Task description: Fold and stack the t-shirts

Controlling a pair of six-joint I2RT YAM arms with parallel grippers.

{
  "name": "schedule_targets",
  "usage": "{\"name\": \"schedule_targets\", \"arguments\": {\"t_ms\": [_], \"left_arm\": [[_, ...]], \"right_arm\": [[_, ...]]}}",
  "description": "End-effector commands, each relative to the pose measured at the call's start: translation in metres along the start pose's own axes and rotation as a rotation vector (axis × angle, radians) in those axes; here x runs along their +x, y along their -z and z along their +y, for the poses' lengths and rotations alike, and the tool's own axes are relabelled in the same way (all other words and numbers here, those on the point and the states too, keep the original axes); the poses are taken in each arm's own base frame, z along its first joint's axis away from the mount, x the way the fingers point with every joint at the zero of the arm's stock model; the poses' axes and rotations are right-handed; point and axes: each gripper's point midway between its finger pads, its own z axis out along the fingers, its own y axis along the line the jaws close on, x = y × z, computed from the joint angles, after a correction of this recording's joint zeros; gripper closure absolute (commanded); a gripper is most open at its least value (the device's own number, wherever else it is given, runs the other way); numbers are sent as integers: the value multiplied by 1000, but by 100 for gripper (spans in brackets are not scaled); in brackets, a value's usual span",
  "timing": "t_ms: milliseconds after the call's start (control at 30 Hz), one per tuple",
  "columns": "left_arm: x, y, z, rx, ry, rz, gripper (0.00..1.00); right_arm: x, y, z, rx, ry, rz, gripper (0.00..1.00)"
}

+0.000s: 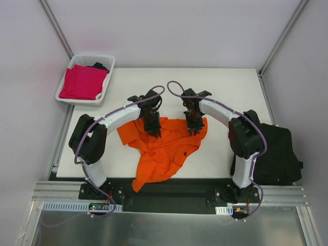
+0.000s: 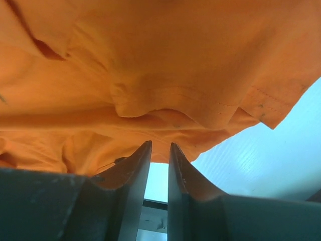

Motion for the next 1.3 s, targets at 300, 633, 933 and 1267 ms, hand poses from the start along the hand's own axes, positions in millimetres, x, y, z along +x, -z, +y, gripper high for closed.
{"name": "schedule_targets", "arguments": {"t_ms": [300, 633, 933, 1267], "left_arm": [[21, 35, -15, 96, -12, -9, 79], [17, 31, -18, 90, -17, -3, 79], [20, 27, -14, 80, -22, 10, 79], [17, 26, -19, 91, -27, 18, 79]], "right_arm": [[-13, 14, 9, -116, -46, -87, 70], [-45, 12, 46, -177, -50, -80, 70], [-11, -1, 45, -161, -46, -37, 70], [0, -17, 40, -147, -41, -20, 71]]}}
